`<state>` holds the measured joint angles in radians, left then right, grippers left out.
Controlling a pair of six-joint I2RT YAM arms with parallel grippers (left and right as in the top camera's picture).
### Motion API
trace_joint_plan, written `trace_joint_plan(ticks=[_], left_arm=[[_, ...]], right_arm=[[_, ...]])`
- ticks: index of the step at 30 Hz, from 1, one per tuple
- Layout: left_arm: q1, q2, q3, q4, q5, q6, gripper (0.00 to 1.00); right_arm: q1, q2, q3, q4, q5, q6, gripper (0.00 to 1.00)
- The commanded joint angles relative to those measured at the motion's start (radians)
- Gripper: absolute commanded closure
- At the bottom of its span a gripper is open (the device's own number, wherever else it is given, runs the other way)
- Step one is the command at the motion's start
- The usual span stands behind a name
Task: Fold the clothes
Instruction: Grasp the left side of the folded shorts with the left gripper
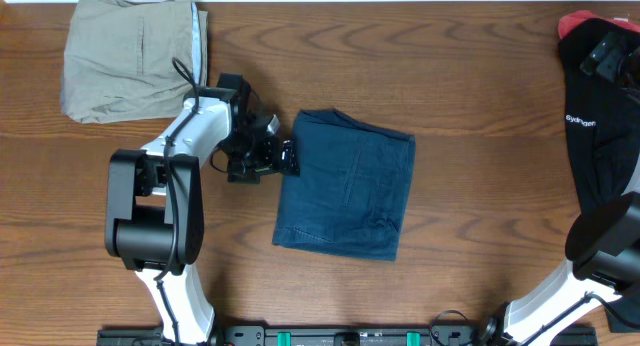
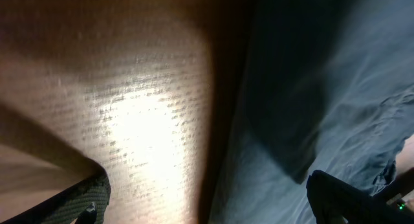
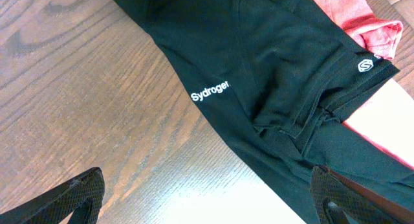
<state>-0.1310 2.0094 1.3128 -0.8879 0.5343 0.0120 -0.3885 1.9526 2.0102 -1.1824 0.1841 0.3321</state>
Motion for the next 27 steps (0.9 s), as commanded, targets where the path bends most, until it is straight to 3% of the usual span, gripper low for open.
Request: trace_joint_plan(ticks=[1, 9, 27], left_arm=[[0.001, 0.037, -0.046, 0.042, 0.008, 0.039, 0.02], [0.002, 0.043, -0.086, 0.083, 0.012, 0.028, 0.02], [0.001, 0.043, -0.117, 0.097, 0.167, 0.029, 0.02]], right_arm=[[-0.017, 0.0, -0.004, 0.0, 0.014, -0.008, 0.01], [-0.017, 0.0, -0.004, 0.0, 0.014, -0.008, 0.01], [-0.017, 0.0, -0.004, 0.0, 0.014, -0.008, 0.01]])
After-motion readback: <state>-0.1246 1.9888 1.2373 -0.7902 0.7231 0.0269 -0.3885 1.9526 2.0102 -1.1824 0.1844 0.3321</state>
